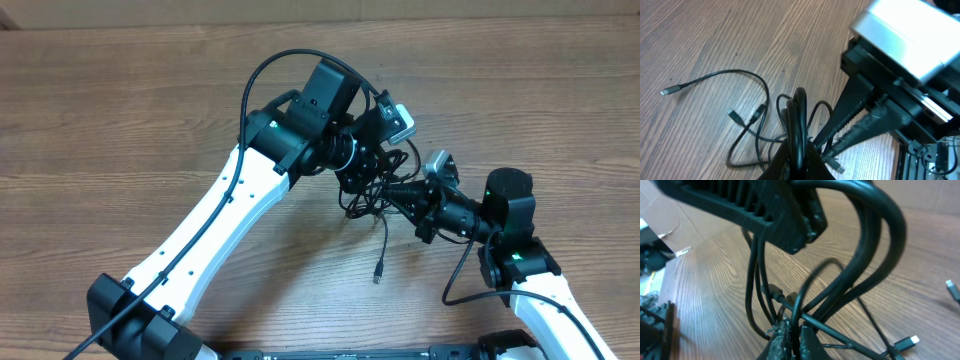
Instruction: Untangle cables
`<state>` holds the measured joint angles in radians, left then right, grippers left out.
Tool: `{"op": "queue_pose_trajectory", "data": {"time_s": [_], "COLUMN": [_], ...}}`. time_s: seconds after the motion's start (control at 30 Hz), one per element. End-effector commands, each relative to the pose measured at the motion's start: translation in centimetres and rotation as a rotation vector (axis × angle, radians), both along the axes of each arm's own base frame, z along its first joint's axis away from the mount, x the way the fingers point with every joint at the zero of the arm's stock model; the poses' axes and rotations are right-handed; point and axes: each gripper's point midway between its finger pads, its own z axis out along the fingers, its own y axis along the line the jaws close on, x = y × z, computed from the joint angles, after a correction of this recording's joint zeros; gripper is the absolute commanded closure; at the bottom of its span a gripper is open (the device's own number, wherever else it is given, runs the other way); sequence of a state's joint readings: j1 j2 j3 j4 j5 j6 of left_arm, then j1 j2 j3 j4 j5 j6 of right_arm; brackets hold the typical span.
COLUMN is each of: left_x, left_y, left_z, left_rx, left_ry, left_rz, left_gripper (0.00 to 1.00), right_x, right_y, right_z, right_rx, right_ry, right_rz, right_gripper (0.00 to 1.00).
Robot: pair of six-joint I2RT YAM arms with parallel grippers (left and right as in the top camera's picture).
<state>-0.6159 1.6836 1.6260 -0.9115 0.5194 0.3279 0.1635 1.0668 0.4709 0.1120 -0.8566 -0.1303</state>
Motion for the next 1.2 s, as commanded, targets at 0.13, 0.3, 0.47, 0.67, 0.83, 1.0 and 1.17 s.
{"op": "queue_pose_trajectory", "data": {"time_s": [0.13, 0.3, 0.47, 0.67, 0.83, 1.0, 1.17], "left_x": [-0.7, -0.5, 0.5, 4.3, 5.9, 6.6, 6.1], "left_y": [-1.0, -0.9, -0.2, 3.6, 6.9, 8.0, 7.3], "left_z": [1.5, 1.4, 0.9, -0.7, -1.4, -1.4, -1.4], "left_rx": [-0.061, -0.053, -0.010, 0.134, 0.213, 0.209, 0.211], "left_ry": [0.011, 0.006, -0.007, 0.006, 0.013, 0.025, 0.022], "left_rz": [-0.029, -0.023, 0.044, 0.446, 0.722, 0.800, 0.724], "left_gripper": [0.95, 0.96, 0.96, 0.95, 0.95, 0.95, 0.96], "right_x": [0.1, 0.1, 0.1, -1.3, -1.6, -1.6, -0.6], "right_y": [0.0, 0.0, 0.4, 1.5, 1.6, 1.7, 1.3], "right_z": [0.7, 0.7, 2.2, 7.0, 8.2, 7.8, 7.0], "right_rx": [0.005, 0.005, 0.069, 0.179, 0.190, 0.188, 0.174], "right_ry": [-0.022, -0.022, -0.025, -0.188, -0.255, -0.231, -0.189], "right_rz": [-0.001, -0.001, 0.013, 0.150, 0.174, 0.173, 0.109], "right_gripper": [0.96, 0.96, 0.96, 0.96, 0.96, 0.96, 0.57]}}
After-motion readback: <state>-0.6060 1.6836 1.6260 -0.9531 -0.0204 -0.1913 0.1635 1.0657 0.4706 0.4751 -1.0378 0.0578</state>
